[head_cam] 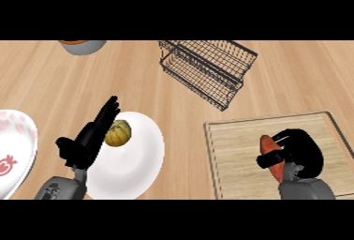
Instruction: Pick the sweet potato from the tray and place it in the tiered basket
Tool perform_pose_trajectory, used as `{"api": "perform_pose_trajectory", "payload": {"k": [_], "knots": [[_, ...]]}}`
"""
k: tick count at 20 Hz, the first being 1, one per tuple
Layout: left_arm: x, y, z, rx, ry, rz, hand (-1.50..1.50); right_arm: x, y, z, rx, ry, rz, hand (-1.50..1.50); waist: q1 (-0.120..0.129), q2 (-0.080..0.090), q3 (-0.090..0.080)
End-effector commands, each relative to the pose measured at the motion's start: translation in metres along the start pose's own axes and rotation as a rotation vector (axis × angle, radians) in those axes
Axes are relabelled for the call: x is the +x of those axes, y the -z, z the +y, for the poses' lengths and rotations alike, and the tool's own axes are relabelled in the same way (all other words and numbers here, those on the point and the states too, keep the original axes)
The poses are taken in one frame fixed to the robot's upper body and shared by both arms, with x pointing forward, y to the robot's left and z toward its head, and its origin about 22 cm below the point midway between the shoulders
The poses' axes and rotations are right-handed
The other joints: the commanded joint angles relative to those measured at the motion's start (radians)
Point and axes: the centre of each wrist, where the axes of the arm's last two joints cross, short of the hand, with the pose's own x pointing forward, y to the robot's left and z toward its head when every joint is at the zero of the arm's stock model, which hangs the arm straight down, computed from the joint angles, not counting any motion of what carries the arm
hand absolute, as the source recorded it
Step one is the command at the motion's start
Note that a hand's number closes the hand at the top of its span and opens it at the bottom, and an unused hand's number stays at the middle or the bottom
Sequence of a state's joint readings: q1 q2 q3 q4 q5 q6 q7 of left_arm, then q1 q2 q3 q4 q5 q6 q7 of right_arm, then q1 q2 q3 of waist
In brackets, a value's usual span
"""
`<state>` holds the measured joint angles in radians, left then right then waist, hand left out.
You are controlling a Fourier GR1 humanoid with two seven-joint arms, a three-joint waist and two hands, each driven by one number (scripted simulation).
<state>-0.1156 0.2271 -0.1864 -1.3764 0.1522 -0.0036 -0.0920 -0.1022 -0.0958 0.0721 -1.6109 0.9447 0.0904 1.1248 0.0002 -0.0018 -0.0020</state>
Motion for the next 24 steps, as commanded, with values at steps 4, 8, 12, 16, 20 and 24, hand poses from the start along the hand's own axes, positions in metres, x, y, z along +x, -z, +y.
{"api": "perform_pose_trajectory", "payload": {"k": [4,8,12,16,20,24], "knots": [[0.004,0.006,-0.009,-0.001,-0.002,0.008,0.00,-0.011,-0.013,-0.014,-0.060,-0.081,0.020,1.50,-0.004,0.001,0.002],[-0.011,-0.008,-0.001,0.023,0.008,0.014,0.00,-0.075,-0.015,0.002,-0.082,-0.211,-0.140,1.50,-0.011,0.000,0.002],[-0.011,-0.009,-0.007,0.009,-0.004,-0.008,0.00,-0.078,-0.031,-0.042,-0.229,-0.154,-0.181,1.50,-0.008,-0.001,0.002],[-0.003,0.000,0.010,0.018,0.007,0.007,0.00,-0.046,-0.058,-0.059,-0.244,0.164,-0.324,1.50,-0.009,-0.002,0.002],[-0.014,0.000,0.000,0.026,0.021,0.023,0.00,-0.041,-0.097,-0.093,-0.329,0.319,-0.464,1.50,-0.011,-0.002,0.001],[0.002,0.006,0.003,-0.001,0.016,0.012,0.00,-0.006,-0.114,-0.122,-0.376,0.329,-0.551,1.50,0.007,0.001,0.001]]}}
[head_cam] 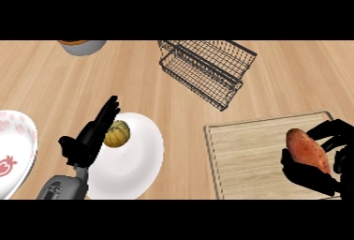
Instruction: Pick the sweet potato from the tray and place it in the tiered basket
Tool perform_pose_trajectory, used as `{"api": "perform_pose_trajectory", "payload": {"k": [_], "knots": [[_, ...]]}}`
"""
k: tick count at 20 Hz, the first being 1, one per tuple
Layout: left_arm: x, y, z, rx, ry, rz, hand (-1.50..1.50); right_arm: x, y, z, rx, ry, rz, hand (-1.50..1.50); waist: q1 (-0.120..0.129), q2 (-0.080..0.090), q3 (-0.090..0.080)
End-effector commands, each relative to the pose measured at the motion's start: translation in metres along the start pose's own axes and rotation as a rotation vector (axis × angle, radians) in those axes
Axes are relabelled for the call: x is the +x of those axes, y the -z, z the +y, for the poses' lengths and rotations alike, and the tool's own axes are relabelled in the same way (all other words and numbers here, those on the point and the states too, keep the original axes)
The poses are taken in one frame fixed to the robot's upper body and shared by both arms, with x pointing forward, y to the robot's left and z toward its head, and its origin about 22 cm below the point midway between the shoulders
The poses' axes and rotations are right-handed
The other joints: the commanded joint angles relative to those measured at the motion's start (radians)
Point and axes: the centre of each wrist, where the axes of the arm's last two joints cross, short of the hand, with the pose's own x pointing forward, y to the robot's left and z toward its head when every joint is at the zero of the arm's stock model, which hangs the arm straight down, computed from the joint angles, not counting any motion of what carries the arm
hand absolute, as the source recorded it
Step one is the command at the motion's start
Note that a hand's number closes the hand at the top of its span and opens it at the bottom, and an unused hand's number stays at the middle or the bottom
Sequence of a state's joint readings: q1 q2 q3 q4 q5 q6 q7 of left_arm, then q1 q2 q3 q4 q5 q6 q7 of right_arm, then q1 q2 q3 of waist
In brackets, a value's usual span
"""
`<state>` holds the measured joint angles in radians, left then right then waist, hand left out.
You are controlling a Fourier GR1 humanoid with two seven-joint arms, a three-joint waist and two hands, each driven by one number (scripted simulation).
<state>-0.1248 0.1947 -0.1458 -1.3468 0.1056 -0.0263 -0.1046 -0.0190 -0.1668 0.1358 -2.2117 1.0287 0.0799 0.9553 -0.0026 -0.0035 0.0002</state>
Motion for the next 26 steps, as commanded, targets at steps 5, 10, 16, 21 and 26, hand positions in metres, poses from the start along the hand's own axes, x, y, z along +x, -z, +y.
{"api": "perform_pose_trajectory", "payload": {"k": [5,10,16,21,26], "knots": [[-0.010,0.010,-0.020,-0.015,-0.021,0.008,0.00,0.103,0.019,-0.026,-0.031,0.076,-0.054,1.50,0.014,0.006,-0.002],[-0.006,0.000,-0.007,-0.032,-0.005,-0.002,0.00,0.156,0.050,-0.031,-0.029,0.135,-0.046,1.50,0.020,0.006,-0.002],[0.017,0.015,-0.007,-0.019,-0.009,-0.022,0.00,0.199,0.098,-0.010,0.019,0.157,-0.032,1.50,0.030,0.012,-0.001],[-0.004,0.008,-0.018,-0.041,-0.011,0.004,0.00,0.242,0.119,0.000,0.072,0.126,-0.042,1.50,0.032,0.013,-0.001],[0.001,0.009,-0.013,-0.041,-0.005,0.001,0.00,0.253,0.144,0.030,0.122,0.097,-0.029,1.50,0.035,0.014,-0.001]]}}
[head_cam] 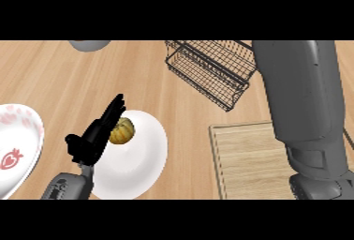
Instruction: Pick the sweet potato from the tray and place it in the tiered basket
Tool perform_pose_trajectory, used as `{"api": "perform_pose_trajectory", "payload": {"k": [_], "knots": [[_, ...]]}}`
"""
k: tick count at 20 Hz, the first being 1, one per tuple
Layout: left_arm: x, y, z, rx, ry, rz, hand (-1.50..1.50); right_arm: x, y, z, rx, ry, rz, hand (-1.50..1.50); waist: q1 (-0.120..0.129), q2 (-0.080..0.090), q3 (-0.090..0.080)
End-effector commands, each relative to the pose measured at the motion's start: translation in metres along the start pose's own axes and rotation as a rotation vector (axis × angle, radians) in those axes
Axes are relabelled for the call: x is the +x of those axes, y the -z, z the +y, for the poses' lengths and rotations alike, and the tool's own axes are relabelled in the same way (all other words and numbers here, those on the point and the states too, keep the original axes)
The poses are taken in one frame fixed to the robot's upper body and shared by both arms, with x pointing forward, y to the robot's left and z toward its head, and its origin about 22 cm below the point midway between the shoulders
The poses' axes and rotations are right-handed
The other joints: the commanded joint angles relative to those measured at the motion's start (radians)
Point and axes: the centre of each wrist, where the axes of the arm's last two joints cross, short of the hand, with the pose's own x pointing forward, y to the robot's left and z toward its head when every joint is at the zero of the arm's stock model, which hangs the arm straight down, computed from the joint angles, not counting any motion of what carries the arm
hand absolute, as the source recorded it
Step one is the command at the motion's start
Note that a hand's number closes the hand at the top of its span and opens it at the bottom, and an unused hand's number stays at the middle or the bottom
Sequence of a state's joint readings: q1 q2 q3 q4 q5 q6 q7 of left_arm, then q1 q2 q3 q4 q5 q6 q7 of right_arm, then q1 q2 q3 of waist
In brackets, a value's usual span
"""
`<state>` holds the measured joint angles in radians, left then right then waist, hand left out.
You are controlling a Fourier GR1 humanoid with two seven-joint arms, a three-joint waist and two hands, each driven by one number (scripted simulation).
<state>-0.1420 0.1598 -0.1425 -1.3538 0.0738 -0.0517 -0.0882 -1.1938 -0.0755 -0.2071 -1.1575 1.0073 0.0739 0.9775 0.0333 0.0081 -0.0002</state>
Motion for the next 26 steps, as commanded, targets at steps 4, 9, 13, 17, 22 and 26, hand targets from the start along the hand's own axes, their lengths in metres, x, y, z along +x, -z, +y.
{"api": "perform_pose_trajectory", "payload": {"k": [4,9,13,17,22,26], "knots": [[-0.008,0.001,-0.009,-0.004,-0.010,0.009,0.00,0.000,0.029,0.052,0.039,0.024,0.040,1.50,0.006,0.006,-0.001],[0.005,0.004,-0.001,-0.024,0.012,-0.030,0.00,-0.014,0.048,0.064,0.054,0.077,0.012,1.50,0.013,0.009,0.000],[0.005,0.001,0.011,-0.029,0.009,-0.001,0.00,-0.002,0.037,0.084,0.088,0.153,0.033,1.50,0.021,0.011,0.000],[-0.005,-0.008,0.008,-0.016,0.006,-0.002,0.00,0.026,0.024,0.083,0.169,0.227,0.108,1.50,0.020,0.007,-0.001],[-0.001,0.002,-0.002,-0.022,-0.007,-0.001,0.00,0.006,0.037,0.087,0.270,0.451,0.322,-1.50,0.018,0.013,0.000],[-0.004,0.008,-0.006,0.003,-0.009,0.002,0.00,0.023,0.035,0.070,0.250,0.547,0.278,-1.50,-0.002,0.004,0.000]]}}
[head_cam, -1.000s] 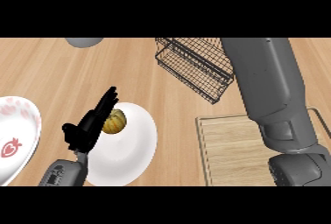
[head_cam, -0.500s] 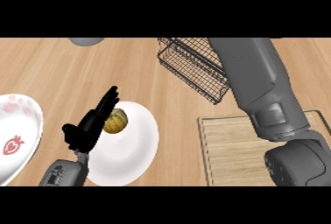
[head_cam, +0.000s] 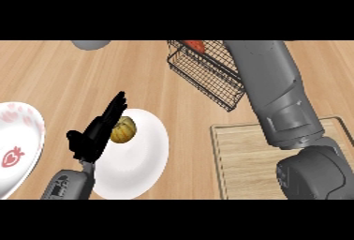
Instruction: Pick the sweet potato from the tray and place it in the tiered basket
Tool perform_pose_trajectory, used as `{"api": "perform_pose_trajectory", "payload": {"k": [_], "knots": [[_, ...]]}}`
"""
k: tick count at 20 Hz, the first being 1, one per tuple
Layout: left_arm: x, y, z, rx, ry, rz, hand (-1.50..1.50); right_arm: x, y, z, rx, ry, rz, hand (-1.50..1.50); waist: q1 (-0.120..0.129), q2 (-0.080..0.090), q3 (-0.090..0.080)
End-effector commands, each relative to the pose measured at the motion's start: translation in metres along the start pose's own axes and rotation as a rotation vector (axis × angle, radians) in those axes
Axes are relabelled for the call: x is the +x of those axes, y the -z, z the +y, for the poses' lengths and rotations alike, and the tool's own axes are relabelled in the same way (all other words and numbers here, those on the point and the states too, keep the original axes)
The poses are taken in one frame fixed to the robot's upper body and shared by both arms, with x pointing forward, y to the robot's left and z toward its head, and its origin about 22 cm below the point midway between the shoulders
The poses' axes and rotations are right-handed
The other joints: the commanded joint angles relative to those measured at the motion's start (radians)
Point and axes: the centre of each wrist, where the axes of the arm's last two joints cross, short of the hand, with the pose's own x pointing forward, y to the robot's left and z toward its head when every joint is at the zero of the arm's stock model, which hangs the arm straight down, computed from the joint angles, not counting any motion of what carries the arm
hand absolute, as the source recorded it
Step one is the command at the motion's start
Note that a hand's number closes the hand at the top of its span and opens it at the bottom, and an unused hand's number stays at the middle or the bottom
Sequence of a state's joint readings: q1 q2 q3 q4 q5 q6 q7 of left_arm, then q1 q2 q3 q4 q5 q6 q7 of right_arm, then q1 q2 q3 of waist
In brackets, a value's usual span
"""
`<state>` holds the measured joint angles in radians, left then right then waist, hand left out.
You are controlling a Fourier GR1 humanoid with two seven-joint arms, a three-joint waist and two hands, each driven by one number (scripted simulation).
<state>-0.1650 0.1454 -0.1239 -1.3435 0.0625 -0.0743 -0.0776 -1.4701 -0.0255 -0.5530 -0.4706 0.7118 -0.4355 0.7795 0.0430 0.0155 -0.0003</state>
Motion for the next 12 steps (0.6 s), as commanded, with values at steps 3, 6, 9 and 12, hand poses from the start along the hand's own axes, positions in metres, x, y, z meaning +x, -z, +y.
{"api": "perform_pose_trajectory", "payload": {"k": [3,6,9,12], "knots": [[0.004,0.002,0.004,-0.002,0.006,0.005,0.00,0.010,0.003,-0.013,-0.108,0.143,-0.026,-1.50,-0.006,-0.004,0.000],[0.001,-0.005,0.004,0.025,0.000,0.019,0.00,0.010,0.002,-0.015,-0.282,0.125,-0.083,-1.50,-0.024,-0.013,-0.001],[-0.006,-0.017,0.013,0.027,0.002,0.018,0.00,-0.006,0.018,-0.027,-0.493,0.123,-0.119,-1.50,-0.035,-0.020,-0.002],[-0.012,-0.011,0.018,0.065,0.007,0.037,0.00,0.009,0.023,-0.063,-0.610,0.160,-0.165,-1.50,-0.067,-0.025,-0.001]]}}
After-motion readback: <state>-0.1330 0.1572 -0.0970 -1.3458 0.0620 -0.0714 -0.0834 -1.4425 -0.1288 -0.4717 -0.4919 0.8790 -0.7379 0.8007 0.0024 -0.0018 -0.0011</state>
